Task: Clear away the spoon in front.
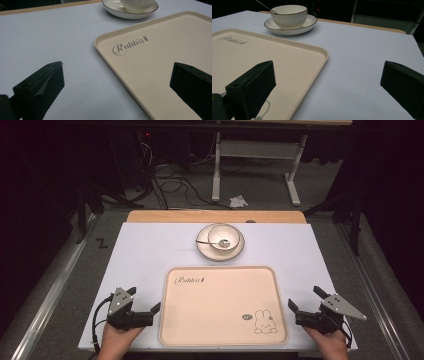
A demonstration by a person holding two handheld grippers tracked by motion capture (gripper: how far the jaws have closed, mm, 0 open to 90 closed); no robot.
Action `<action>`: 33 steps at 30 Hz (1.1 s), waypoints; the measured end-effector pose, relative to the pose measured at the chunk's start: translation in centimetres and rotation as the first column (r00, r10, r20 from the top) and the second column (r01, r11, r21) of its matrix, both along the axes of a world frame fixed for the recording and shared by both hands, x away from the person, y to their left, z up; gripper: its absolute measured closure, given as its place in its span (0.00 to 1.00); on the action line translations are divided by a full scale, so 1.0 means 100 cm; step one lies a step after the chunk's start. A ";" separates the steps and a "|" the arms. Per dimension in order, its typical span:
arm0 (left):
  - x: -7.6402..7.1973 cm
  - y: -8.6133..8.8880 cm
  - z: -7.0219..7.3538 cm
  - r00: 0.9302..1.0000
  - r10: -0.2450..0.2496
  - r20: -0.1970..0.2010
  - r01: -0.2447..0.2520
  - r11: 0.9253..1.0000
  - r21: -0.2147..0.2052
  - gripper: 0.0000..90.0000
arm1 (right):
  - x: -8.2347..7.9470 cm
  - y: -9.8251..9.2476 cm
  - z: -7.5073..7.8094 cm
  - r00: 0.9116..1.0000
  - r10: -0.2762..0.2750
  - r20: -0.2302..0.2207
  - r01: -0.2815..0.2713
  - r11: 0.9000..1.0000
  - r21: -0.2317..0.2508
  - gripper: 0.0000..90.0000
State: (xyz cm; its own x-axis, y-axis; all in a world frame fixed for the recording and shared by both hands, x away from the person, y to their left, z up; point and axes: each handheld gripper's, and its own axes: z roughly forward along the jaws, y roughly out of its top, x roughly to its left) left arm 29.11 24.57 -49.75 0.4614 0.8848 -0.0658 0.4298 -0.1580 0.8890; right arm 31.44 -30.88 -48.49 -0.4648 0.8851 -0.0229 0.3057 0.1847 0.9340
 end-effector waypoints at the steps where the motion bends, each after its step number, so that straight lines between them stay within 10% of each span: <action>1: 0.000 -0.001 0.000 1.000 0.006 0.003 -0.006 1.000 -0.002 0.00 | 0.000 -0.001 -0.001 1.000 0.002 -0.005 -0.002 1.000 0.004 0.01; 33: 0.000 -0.005 -0.003 1.000 0.003 -0.020 -0.004 1.000 -0.019 0.03 | 0.003 -0.002 -0.001 1.000 0.017 0.001 -0.017 1.000 -0.005 0.01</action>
State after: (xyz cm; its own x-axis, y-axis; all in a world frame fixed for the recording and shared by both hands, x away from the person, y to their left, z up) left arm 29.15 24.10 -50.10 0.4568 0.8848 -0.0920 0.4482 -0.1396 0.8829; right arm 31.74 -31.07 -48.56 -0.4801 0.8768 -0.0279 0.3016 0.1948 0.9333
